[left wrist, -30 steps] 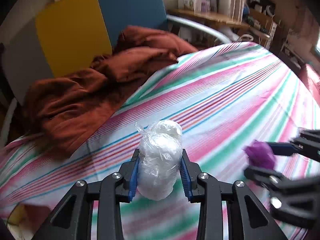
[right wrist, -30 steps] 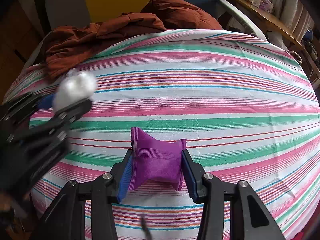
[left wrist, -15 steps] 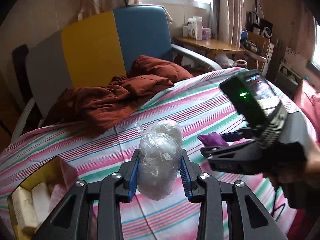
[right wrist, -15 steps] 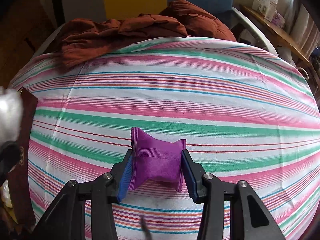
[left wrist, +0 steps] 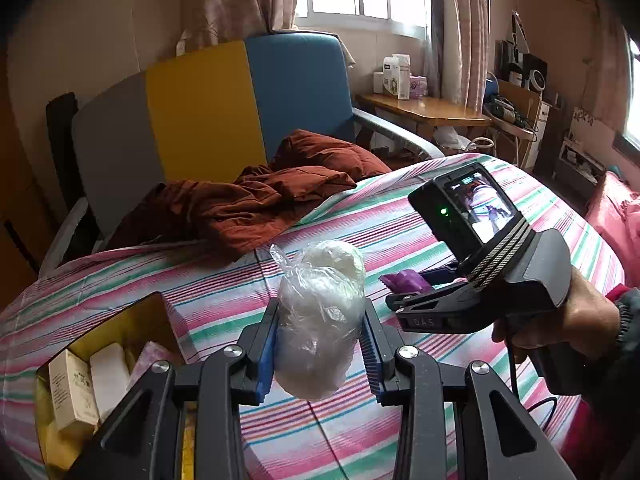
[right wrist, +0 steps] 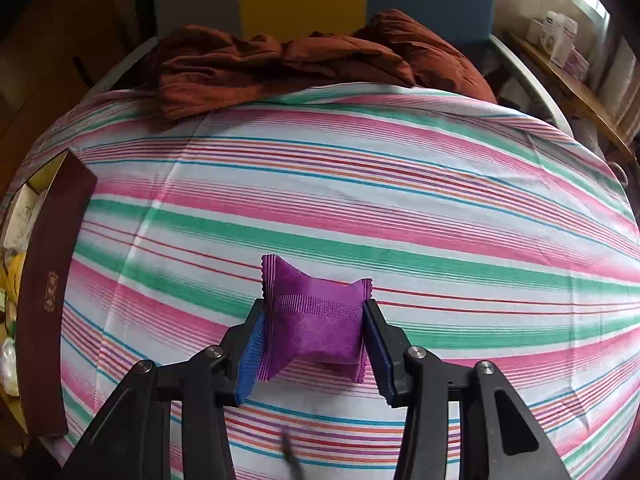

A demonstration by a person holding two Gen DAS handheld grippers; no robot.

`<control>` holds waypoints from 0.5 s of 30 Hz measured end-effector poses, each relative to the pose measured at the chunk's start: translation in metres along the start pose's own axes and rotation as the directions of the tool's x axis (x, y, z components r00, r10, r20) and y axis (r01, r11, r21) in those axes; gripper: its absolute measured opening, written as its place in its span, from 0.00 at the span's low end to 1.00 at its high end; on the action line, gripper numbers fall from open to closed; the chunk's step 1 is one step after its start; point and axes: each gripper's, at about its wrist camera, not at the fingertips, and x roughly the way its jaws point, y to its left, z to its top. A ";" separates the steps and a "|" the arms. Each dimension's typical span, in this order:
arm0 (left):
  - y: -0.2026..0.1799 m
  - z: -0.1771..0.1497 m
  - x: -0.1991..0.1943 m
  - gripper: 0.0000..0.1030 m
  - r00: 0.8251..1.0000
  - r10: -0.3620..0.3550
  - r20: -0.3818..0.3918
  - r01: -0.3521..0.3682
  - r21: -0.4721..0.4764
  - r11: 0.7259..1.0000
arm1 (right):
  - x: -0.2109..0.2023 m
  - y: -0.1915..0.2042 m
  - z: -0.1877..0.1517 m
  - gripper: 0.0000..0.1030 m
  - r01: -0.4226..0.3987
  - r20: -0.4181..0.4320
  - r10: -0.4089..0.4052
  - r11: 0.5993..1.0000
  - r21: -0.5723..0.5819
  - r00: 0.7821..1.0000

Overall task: Organize objects
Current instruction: 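Carry the cotton bag with the left tool into the tray while the right tool carries the purple packet there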

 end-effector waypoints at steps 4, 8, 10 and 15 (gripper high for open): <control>0.003 -0.005 -0.007 0.36 1.000 0.005 0.004 -0.005 -0.008 1.000 | 0.001 0.006 0.000 0.45 -0.003 0.004 0.003 1.000 -0.017 1.000; 0.006 -0.009 -0.015 0.36 1.000 0.008 0.010 -0.008 -0.013 1.000 | 0.000 0.007 -0.001 0.45 -0.008 0.006 0.008 0.999 -0.033 1.000; 0.008 -0.011 -0.018 0.36 1.000 0.007 0.010 -0.007 -0.018 1.000 | -0.001 0.009 -0.001 0.45 -0.005 0.007 0.005 0.999 -0.038 1.000; 0.016 -0.016 -0.029 0.36 1.000 0.002 0.013 -0.001 -0.047 0.999 | 0.003 0.016 0.002 0.45 -0.018 0.003 0.018 0.998 -0.052 1.000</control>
